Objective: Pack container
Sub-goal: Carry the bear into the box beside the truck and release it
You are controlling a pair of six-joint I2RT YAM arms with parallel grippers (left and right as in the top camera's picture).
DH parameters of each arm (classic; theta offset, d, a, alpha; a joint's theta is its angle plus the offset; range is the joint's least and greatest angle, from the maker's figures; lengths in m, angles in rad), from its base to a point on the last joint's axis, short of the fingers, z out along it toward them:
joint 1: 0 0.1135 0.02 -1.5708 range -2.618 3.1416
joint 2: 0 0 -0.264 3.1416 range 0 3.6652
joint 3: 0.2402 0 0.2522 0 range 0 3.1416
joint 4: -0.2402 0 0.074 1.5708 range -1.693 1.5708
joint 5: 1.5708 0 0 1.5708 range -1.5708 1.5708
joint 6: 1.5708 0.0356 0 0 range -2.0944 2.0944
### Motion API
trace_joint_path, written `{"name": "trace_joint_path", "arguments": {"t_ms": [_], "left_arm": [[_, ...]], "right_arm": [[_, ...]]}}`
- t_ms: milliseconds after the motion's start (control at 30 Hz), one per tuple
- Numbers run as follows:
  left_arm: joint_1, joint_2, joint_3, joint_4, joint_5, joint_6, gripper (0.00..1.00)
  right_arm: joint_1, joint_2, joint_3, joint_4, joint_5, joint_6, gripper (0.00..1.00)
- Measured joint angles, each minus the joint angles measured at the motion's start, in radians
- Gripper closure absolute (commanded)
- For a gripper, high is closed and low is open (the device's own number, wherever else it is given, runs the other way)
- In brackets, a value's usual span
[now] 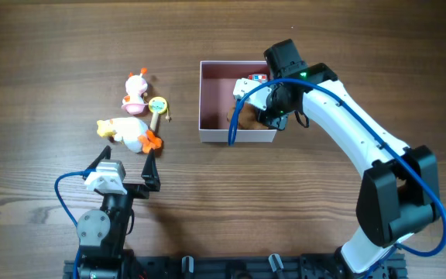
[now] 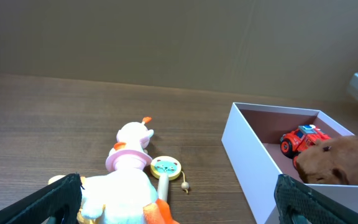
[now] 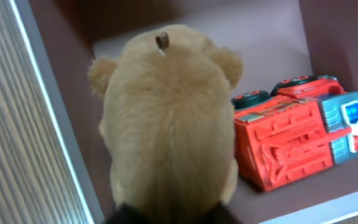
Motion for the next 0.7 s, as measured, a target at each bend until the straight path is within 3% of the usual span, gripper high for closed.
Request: {"name": "trace_joint_path", "arguments": {"t_ms": [33, 233, 500, 700], "left_arm": [[0.0, 0.0, 0.0, 0.0, 0.0, 0.0, 0.0], [0.0, 0.0, 0.0, 0.0, 0.0, 0.0, 0.0], [0.0, 0.0, 0.0, 0.0, 0.0, 0.0, 0.0], [0.0, 0.0, 0.0, 0.0, 0.0, 0.0, 0.0]], "right_arm": [[0.0, 0.0, 0.0, 0.002, 0.0, -0.008, 0.41], [0.0, 0.0, 0.0, 0.01, 0.0, 0.011, 0.32], [0.0, -0.006, 0.0, 0.016, 0.001, 0.042, 0.35], [0.0, -0.079, 0.001, 0.069, 0.018, 0.268, 0.32]]}}
